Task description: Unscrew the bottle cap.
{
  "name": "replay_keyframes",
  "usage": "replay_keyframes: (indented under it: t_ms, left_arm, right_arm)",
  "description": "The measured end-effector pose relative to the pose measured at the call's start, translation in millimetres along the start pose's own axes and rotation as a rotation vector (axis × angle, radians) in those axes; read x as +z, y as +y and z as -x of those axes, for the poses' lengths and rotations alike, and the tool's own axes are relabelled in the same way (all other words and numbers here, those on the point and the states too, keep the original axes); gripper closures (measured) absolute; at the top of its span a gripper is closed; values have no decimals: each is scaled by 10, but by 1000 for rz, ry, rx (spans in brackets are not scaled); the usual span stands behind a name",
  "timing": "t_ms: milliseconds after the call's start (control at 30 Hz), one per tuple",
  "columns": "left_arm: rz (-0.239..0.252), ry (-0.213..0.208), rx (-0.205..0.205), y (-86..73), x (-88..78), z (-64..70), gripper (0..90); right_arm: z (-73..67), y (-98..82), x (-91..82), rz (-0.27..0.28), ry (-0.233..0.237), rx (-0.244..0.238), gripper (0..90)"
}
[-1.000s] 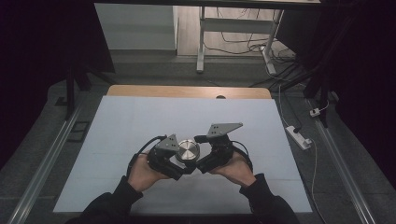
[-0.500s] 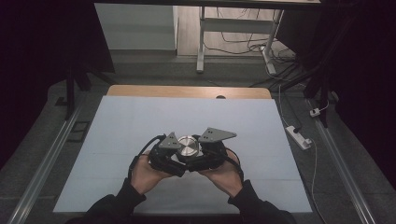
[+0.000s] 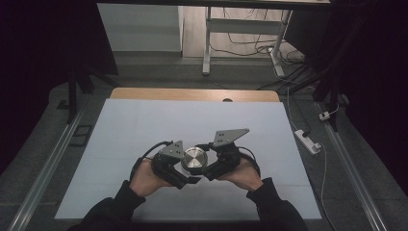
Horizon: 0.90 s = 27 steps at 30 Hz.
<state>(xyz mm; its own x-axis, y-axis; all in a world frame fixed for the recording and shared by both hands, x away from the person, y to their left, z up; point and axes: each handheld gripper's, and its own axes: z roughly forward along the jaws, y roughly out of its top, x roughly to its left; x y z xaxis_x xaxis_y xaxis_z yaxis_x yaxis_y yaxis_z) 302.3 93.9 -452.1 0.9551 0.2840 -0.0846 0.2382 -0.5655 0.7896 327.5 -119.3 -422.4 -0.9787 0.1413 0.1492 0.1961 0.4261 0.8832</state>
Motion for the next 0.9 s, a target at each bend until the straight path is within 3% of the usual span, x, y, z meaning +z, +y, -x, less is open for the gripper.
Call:
replay_keyframes:
  t_ms: [67, 167, 233, 433, 467, 500, 533, 567, 633, 800, 900]
  left_arm:
    - [0, -43, 26, -4, 26, 10, 158]
    - [-1, -51, 38, -4, 45, 26, 159]
    - [-1, -41, 34, -1, 52, 31, 158]
    - [15, 68, -49, -9, 16, 2, 158]
    - [15, 68, -49, -9, 16, 2, 158]
    - [17, 111, -79, -9, 11, -6, 159]
    - [17, 111, -79, -9, 11, -6, 159]
    - [20, 150, -104, -6, 15, -1, 159]
    - [12, 186, -116, 1, 19, 10, 159]
    - [10, 212, -134, 19, 40, 35, 159]
    - [6, 222, -135, 41, 51, 65, 159]
  right_arm:
    - [21, -12, -13, -8, 51, -20, 174]
    - [48, -24, -28, -16, 103, -57, 173]
    - [58, -26, -39, -21, 102, -60, 167]
    - [0, 57, -93, 0, -56, 1, 19]
    - [-22, 70, -98, 1, -75, 16, 17]
    - [-41, 82, -96, 2, -115, 28, 15]
    - [-63, 93, -88, -1, -153, 43, 15]
    - [-87, 99, -72, -5, -191, 48, 19]
    - [-131, 108, -32, -3, -254, 52, 37]
    - [-199, 102, 60, 16, -310, 54, 71]
    - [-238, 81, 125, 23, -345, 51, 142]
